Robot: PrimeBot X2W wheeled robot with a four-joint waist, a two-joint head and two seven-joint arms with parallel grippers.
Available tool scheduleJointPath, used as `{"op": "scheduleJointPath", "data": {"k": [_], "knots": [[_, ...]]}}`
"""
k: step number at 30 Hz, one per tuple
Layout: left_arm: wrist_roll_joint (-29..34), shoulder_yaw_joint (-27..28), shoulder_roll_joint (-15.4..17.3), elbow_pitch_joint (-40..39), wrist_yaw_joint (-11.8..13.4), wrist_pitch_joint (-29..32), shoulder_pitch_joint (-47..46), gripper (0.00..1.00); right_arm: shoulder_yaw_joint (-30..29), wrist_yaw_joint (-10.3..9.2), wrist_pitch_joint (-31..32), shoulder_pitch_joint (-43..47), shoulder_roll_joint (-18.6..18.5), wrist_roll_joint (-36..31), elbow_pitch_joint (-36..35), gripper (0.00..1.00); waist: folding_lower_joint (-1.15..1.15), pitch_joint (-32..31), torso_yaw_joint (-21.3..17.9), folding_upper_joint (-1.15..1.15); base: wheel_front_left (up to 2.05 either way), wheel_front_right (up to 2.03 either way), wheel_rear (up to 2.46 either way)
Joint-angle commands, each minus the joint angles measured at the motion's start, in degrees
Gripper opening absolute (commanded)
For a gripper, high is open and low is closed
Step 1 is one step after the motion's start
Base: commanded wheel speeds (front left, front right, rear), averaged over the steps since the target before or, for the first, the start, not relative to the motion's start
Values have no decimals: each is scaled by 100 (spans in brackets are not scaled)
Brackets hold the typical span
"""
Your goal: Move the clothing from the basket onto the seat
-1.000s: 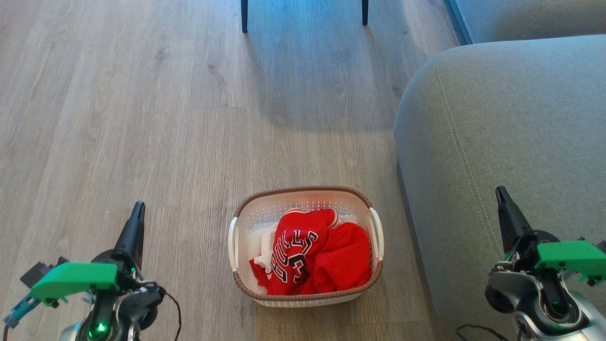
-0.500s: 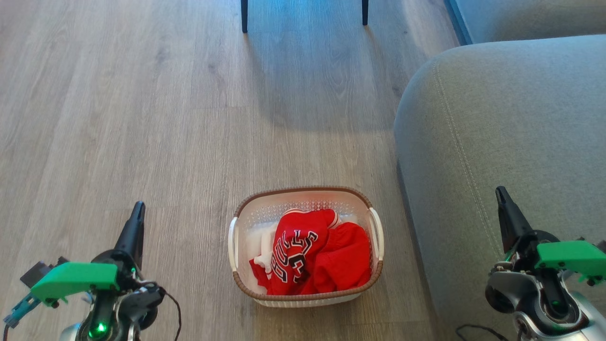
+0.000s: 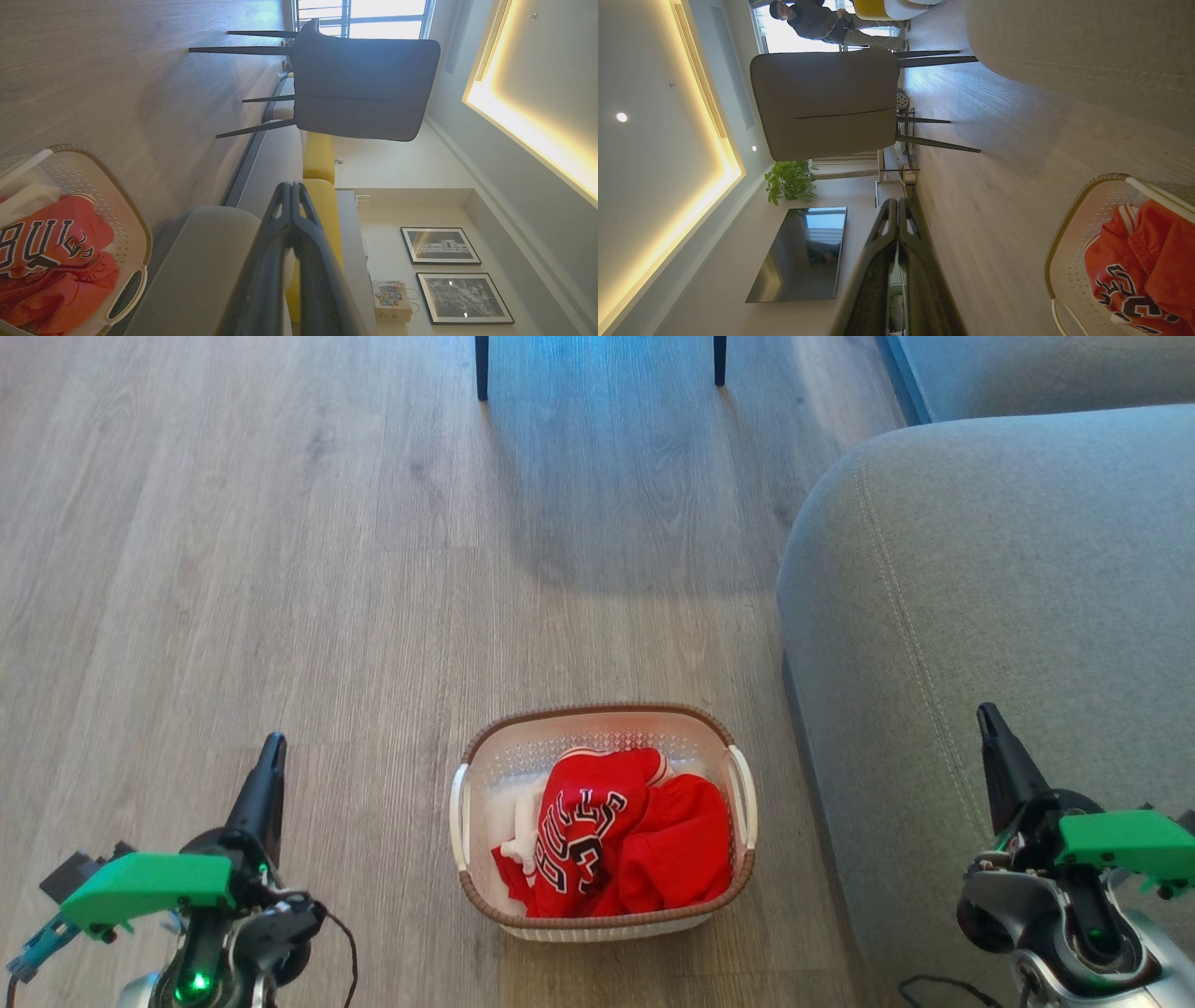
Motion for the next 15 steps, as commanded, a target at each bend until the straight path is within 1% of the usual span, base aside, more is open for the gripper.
{"op": "scheduleJointPath", "data": {"k": [1,15], "knots": [[-29,174,54,-217,-25,33,-285,0,58,1,-53,-267,-164,22,-196,0,0,0,0,0,0,0,0],[-29,174,54,-217,-25,33,-285,0,58,1,-53,-267,-164,22,-196,0,0,0,0,0,0,0,0]]}}
